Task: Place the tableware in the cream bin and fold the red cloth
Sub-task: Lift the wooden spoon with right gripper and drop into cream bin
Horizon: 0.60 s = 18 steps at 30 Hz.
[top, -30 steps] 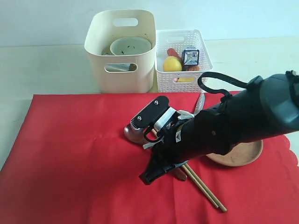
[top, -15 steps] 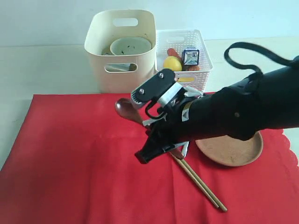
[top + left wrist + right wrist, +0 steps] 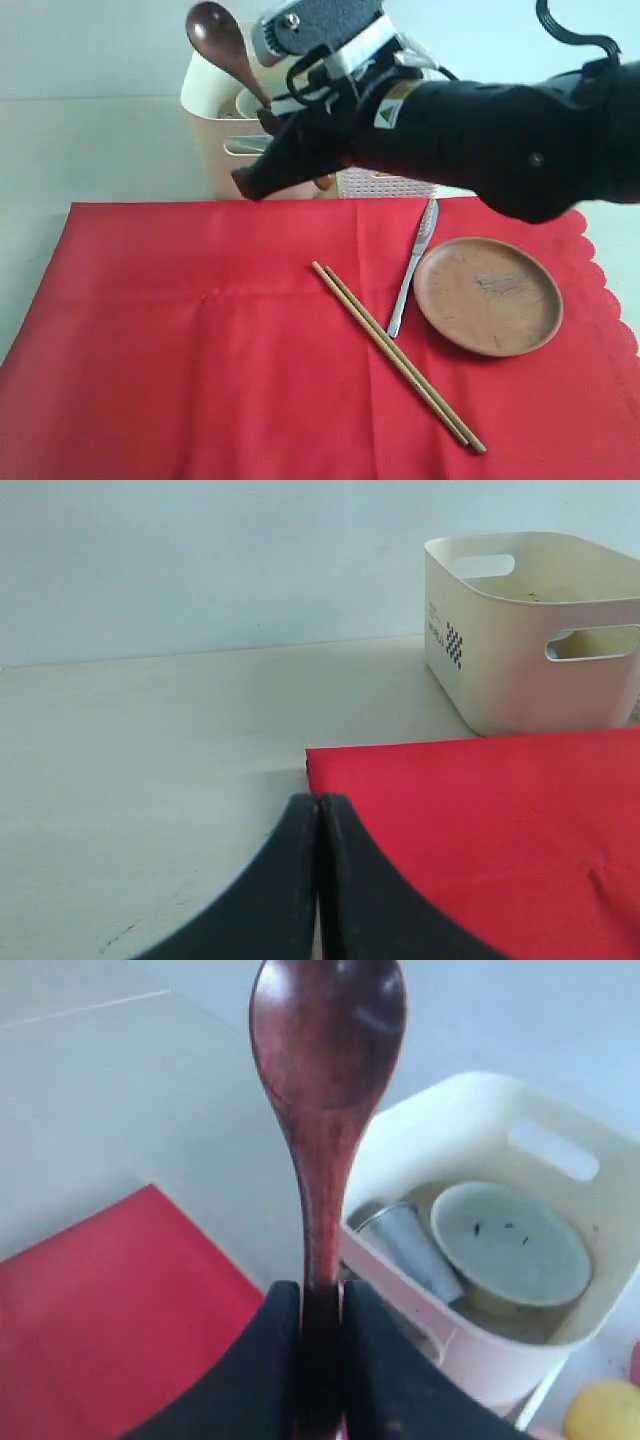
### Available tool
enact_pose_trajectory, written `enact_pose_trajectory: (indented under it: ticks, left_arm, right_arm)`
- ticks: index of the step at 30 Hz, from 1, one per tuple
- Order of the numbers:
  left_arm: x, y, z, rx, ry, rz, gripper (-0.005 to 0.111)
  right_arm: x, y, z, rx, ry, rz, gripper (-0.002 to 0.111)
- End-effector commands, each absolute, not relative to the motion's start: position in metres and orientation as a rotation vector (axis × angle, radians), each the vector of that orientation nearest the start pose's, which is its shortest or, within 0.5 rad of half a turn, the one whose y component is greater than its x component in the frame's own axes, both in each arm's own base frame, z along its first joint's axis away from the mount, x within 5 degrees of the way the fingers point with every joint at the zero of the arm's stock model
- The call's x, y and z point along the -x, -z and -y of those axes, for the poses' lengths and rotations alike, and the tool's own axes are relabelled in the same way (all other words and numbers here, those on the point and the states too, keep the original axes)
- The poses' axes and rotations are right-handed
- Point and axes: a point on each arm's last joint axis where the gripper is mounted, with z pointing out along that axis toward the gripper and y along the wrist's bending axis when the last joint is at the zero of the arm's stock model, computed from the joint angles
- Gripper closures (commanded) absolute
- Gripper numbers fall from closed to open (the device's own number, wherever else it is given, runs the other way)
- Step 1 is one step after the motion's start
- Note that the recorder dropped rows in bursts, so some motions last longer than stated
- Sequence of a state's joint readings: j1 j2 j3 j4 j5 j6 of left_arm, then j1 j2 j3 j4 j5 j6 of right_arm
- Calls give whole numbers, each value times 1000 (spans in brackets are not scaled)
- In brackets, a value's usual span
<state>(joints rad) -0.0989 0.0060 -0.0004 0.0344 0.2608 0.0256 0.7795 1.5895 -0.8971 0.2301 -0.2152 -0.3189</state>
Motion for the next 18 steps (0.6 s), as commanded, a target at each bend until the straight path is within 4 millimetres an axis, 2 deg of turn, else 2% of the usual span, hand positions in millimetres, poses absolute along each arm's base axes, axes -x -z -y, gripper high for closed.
enact_pose_trajectory:
  ticks: [1, 2, 4, 7, 8, 11, 13, 18]
  left_arm:
    - [-55, -190, 5, -133, 25, -1735, 104]
    - [-55, -190, 5, -133, 25, -1735, 104]
    - [-55, -190, 5, -133, 25, -1735, 104]
    - [-55, -190, 5, -133, 25, -1735, 104]
    - [-55, -190, 5, -133, 25, -1735, 104]
    - [-55, -190, 5, -133, 25, -1735, 104]
    - [-55, -190, 5, -133, 25, -1735, 104]
    - [-55, -190, 5, -133, 25, -1735, 104]
  right_arm:
    - [-294, -256, -249, 744, -353, -1759, 108]
    - [-304, -255, -250, 729, -344, -1760, 108]
    - [-341, -246, -256, 684, -315, -1766, 108]
    - [-369, -232, -264, 659, -300, -1776, 108]
    - [-378, -221, -269, 662, -295, -1790, 108]
    - [-391, -207, -276, 599, -317, -1812, 102]
    - [-399, -200, -278, 507, -335, -1826, 89]
    - [-401, -197, -279, 534, -303, -1818, 64]
